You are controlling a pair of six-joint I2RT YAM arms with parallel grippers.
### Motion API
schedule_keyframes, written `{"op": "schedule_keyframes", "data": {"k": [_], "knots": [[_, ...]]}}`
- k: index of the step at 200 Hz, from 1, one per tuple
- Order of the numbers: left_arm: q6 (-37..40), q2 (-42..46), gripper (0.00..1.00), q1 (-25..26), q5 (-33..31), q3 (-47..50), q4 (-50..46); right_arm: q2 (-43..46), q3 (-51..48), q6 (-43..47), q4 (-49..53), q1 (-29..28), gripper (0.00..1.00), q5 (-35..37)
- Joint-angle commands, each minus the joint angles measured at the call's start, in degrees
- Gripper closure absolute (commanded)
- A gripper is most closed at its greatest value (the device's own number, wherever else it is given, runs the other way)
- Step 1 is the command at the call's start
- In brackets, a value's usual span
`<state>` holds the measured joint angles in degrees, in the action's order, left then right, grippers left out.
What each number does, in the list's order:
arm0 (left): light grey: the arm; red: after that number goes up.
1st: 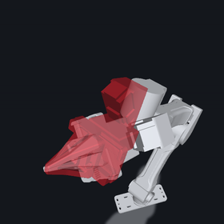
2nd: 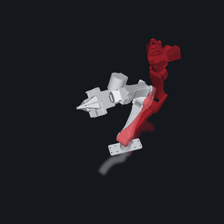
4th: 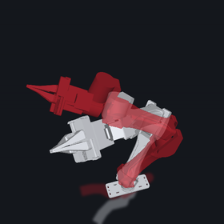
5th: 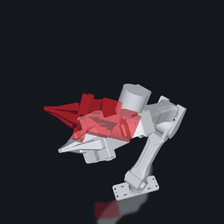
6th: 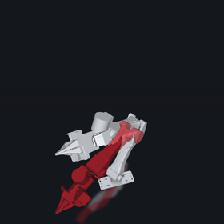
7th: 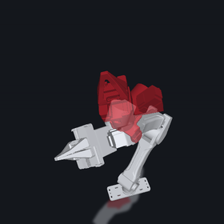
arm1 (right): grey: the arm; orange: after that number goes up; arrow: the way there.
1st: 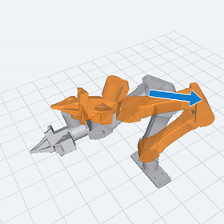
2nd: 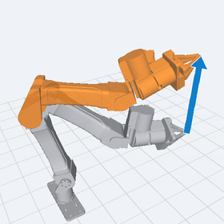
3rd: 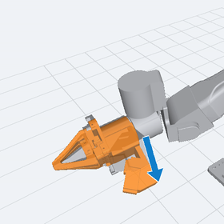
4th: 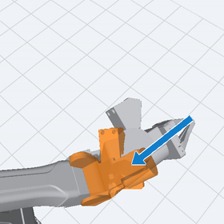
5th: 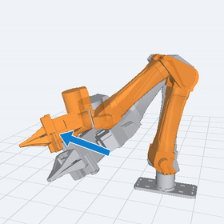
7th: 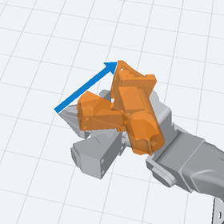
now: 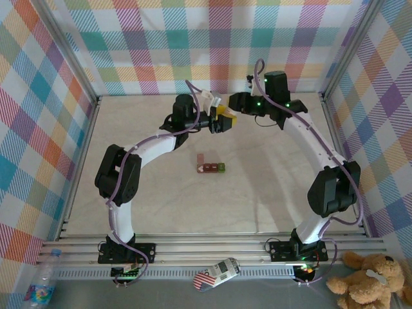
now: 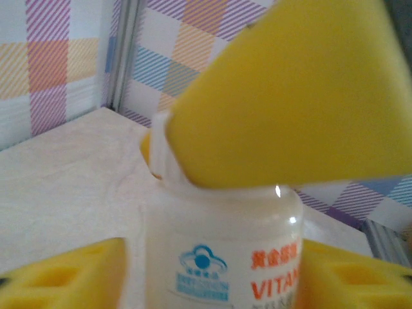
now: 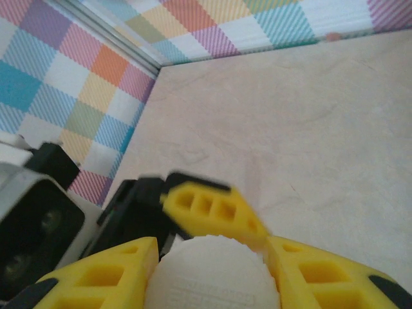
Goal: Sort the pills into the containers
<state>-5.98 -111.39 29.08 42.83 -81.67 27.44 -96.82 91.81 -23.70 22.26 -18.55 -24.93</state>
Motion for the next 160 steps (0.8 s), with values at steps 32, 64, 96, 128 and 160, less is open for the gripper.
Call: {"op": "schedule_keyframes", "data": {"k": [32,64,96,128,160], "knots": [[3.77,4.83,0.0,0.54,-3.54,5.32,-1.93,5.27,-5.84,-0.93,-2.03,-0.64,0.73,9.85],[5.26,10.37,0.0,0.54,-5.02,11.25,-2.32,6.42,-9.81,0.29,-3.43,-0.53,0.73,14.47],[7.05,16.83,0.0,0.54,-9.85,17.78,-3.62,8.14,-15.87,3.6,-7.06,-0.53,0.73,20.5],[8.25,21.89,0.0,0.54,-16.63,20.69,-6.18,10.47,-24.14,8.82,-14.73,-0.52,0.73,26.98],[8.83,25.75,0.0,0.53,-23.78,21.66,-9.26,10.95,-31.31,11.62,-21.93,-0.46,0.74,31.62]]}}
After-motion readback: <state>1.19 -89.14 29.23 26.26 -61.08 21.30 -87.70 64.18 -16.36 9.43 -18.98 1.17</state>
